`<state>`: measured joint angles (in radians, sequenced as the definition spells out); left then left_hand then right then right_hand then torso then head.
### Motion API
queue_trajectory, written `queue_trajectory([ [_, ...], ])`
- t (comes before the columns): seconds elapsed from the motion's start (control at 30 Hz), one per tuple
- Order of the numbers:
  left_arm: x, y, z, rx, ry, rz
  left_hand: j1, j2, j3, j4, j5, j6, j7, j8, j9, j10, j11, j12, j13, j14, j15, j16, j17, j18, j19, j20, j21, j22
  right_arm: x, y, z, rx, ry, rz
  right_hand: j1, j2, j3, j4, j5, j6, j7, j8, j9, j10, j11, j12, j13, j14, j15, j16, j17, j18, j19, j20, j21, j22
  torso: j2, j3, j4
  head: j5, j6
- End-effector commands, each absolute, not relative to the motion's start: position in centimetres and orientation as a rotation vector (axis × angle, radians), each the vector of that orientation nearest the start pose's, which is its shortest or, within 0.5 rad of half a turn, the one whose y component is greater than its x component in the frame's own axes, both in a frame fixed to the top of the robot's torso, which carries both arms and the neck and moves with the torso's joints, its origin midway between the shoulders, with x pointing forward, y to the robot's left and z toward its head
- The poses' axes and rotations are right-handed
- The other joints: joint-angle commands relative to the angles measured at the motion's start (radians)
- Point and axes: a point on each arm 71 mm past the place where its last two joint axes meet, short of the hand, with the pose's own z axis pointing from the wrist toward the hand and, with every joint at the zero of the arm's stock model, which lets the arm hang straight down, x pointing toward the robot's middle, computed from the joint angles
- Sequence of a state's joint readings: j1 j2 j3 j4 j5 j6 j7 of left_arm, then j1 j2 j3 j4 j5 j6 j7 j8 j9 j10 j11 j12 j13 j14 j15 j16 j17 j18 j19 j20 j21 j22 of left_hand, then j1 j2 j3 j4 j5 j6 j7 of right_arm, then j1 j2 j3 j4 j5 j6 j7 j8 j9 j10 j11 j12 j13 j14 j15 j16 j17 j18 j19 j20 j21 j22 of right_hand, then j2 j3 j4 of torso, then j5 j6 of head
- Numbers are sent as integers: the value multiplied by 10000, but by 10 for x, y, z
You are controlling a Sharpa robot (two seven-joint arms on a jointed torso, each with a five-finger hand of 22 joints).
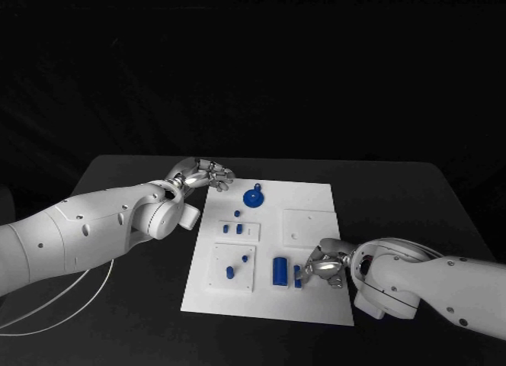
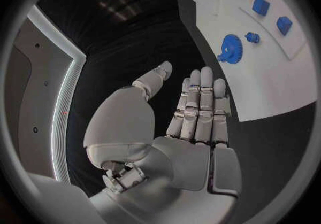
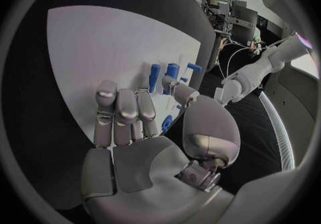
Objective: Assemble the parts on the task board
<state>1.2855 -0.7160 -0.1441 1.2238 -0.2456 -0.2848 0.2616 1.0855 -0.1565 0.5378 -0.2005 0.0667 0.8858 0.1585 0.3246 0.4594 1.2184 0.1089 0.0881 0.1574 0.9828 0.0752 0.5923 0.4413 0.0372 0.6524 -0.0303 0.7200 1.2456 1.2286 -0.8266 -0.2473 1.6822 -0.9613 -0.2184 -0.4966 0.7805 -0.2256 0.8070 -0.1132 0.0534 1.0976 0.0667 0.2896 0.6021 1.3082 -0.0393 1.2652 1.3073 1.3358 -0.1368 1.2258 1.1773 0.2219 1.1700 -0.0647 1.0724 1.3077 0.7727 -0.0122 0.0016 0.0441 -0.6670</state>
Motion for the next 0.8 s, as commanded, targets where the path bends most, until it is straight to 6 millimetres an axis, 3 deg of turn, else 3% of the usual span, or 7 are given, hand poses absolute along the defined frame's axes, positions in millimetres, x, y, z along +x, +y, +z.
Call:
queue_trajectory([
  [0.03, 543, 231, -190, -8766, 15720, -12446, 23, 116, -48, 8, -18, -46, -42, 41, -16, 73, 15, -47, -10, 83, 3, -47, 10, 73, 18, 65, -64, 15, 421, -175, -261, 2869, 22645, 5620, 181, 14, -29, -143, -41, -31, 23, 12, 20, 23, -15, 52, 509, 0, -66, -46, 2, 399, -12, -108, -14, 120, -3, -1, 3, -15, 16],
  [0.1, 543, 231, -190, -8765, 15721, -12445, 24, 120, -47, 9, -17, -45, -43, 42, -17, 73, 14, -46, -10, 84, 3, -48, 12, 73, 19, 64, -65, 15, 423, -174, -261, 2540, 22461, 5402, 220, 52, -106, -219, -42, -35, 25, 16, 31, 31, -12, 63, 518, 1, -63, -41, 9, 399, -20, -106, -11, 125, -3, -1, 2, -32, 35],
  [0.2, 543, 231, -190, -8755, 15734, -12469, 27, 122, -46, 8, -16, -45, -43, 43, -17, 74, 14, -46, -10, 84, 2, -49, 14, 74, 19, 64, -66, 16, 425, -172, -260, 1932, 22275, 5160, 334, 362, -406, -571, -47, -45, 30, 28, 65, 40, -13, 80, 532, -8, -57, -38, 18, 399, -59, -101, -2, 141, -1, -2, 1, -47, 46],
  [0.33, 543, 230, -190, -8755, 15732, -12467, 30, 123, -44, 7, -15, -44, -44, 44, -17, 74, 13, -46, -11, 85, 2, -51, 17, 74, 19, 63, -67, 18, 425, -168, -263, 1481, 22178, 4956, 451, 516, -525, -828, -42, -38, 21, 34, 80, 48, -14, 85, 535, -8, -58, -34, 27, 399, -83, -96, -4, 143, 5, -1, 3, -63, 47],
  [0.8, 543, 231, -190, -8766, 15727, -12448, 37, 126, -43, 6, -14, -42, -45, 46, -19, 76, 12, -45, -12, 87, 1, -60, 28, 73, 19, 63, -72, 23, 423, -171, -270, 1292, 22351, 4516, 463, 567, -589, -932, -43, -37, 22, 27, 84, 44, -13, 74, 527, -7, -54, -36, 27, 399, -91, -79, -11, 137, -3, -2, 3, -45, 37],
])
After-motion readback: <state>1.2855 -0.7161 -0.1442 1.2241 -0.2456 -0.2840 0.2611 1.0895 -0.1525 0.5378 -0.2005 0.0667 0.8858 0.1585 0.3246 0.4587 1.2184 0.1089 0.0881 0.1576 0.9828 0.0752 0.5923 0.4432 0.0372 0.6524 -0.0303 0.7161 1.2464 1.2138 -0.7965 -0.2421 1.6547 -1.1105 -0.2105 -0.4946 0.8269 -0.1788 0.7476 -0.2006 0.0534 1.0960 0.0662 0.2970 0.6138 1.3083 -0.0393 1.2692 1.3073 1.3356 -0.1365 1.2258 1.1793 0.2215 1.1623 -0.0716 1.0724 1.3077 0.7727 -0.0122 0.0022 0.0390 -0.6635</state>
